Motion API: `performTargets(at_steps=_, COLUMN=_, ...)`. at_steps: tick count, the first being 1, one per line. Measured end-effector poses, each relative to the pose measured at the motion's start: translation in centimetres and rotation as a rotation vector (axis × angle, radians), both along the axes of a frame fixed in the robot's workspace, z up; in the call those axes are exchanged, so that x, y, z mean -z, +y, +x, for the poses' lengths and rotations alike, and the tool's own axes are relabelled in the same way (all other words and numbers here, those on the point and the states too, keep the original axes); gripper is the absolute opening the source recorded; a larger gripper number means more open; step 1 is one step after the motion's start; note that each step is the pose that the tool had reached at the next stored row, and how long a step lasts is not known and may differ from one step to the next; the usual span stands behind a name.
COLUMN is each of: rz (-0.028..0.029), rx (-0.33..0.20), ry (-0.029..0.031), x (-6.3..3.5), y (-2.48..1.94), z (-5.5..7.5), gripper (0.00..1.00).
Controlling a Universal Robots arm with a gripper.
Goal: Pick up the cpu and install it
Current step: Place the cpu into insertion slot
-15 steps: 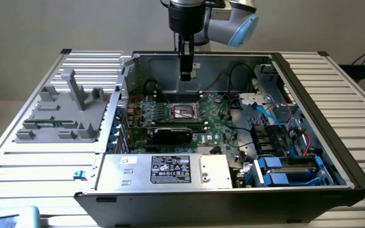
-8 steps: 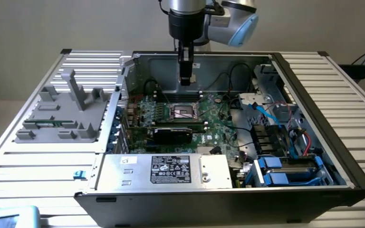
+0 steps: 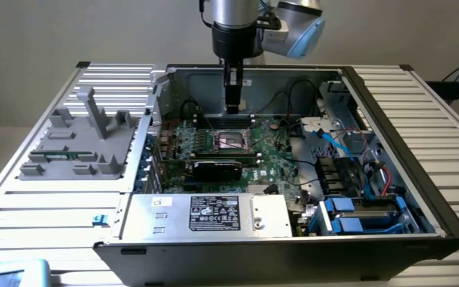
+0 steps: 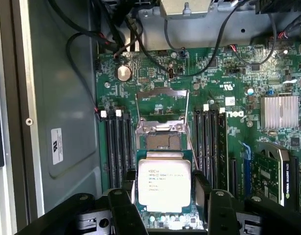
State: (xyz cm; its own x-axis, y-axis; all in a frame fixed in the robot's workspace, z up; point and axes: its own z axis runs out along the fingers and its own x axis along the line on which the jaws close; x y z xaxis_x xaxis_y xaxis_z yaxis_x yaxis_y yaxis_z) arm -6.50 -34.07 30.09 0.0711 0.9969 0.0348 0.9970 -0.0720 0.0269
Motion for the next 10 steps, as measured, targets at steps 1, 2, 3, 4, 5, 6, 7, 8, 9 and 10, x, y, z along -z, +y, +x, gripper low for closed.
performTargets(at_steps=1, rz=0.0, rx=0.002, ry=0.0, x=0.19, y=-0.04, z=0.0, gripper=0.55)
performTargets(at_steps=2, rz=0.0002, rx=0.004, ry=-0.0002, x=0.38, y=-0.07, z=0.0, gripper=0.55)
performTargets(at_steps=3, rz=0.0001, rx=0.005, ry=-0.0002, x=0.56, y=-0.12, z=0.0, gripper=0.55)
performTargets(at_steps=4, rz=0.0001, rx=0.006, ry=-0.0002, x=0.74, y=-0.18, z=0.0, gripper=0.55)
performTargets(at_steps=5, rz=0.0, rx=0.008, ry=-0.0003, x=0.92, y=-0.24, z=0.0, gripper=0.55)
performTargets(at_steps=6, rz=0.0, rx=0.009, ry=-0.0006, x=1.1, y=-0.31, z=0.0, gripper=0.55)
performTargets(at_steps=7, rz=0.0001, rx=0.01, ry=-0.0009, x=1.28, y=-0.39, z=0.0, gripper=0.55)
performTargets(at_steps=8, rz=0.0002, rx=0.01, ry=-0.0012, x=1.46, y=-0.49, z=0.0, gripper=0.55)
performTargets(at_steps=9, rz=0.0001, rx=0.011, ry=-0.0011, x=1.64, y=-0.62, z=0.0, gripper=0.55)
performTargets(at_steps=10, rz=0.0001, rx=0.012, ry=-0.0012, x=1.82, y=-0.73, z=0.0, gripper=0.55)
